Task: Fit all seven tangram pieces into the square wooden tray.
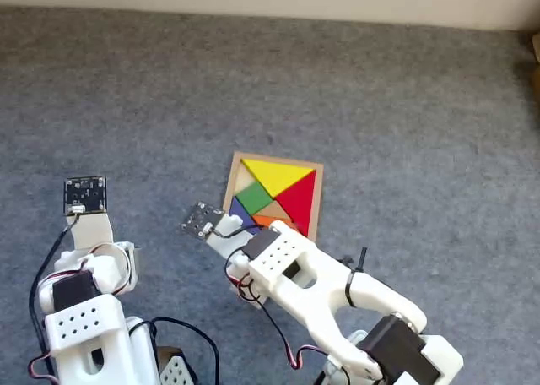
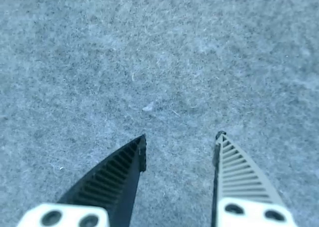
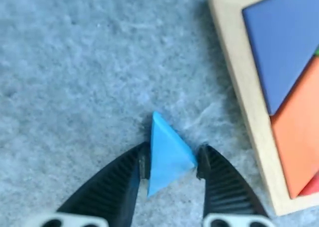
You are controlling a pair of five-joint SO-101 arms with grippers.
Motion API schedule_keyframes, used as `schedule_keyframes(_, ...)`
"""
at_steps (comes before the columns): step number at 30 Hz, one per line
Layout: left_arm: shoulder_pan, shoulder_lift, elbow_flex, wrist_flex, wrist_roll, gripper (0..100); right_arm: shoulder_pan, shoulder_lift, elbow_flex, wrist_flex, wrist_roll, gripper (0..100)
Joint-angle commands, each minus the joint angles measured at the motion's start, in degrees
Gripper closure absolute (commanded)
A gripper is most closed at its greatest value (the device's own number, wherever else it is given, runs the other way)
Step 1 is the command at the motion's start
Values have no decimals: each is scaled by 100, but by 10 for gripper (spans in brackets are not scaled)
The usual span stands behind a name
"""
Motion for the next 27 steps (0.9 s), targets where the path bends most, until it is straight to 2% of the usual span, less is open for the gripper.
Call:
schedule_keyframes(1,-48,-57,-75,-44,26,778,-13,101,66,-4,105,879)
schedule_keyframes(7,-48,-57,-75,-44,26,778,-4,-57,-207,347,44,879)
schedule_keyframes(12,-48,-57,-75,-44,26,778,-4,-426,-892,971,-712,879)
schedule_keyframes(19,-48,-57,-75,-44,26,778,31,-576,-1147,989,-1398,879)
schedule_keyframes(27,-48,-57,-75,-44,18,778,673,-523,-2018,848,-2488,879)
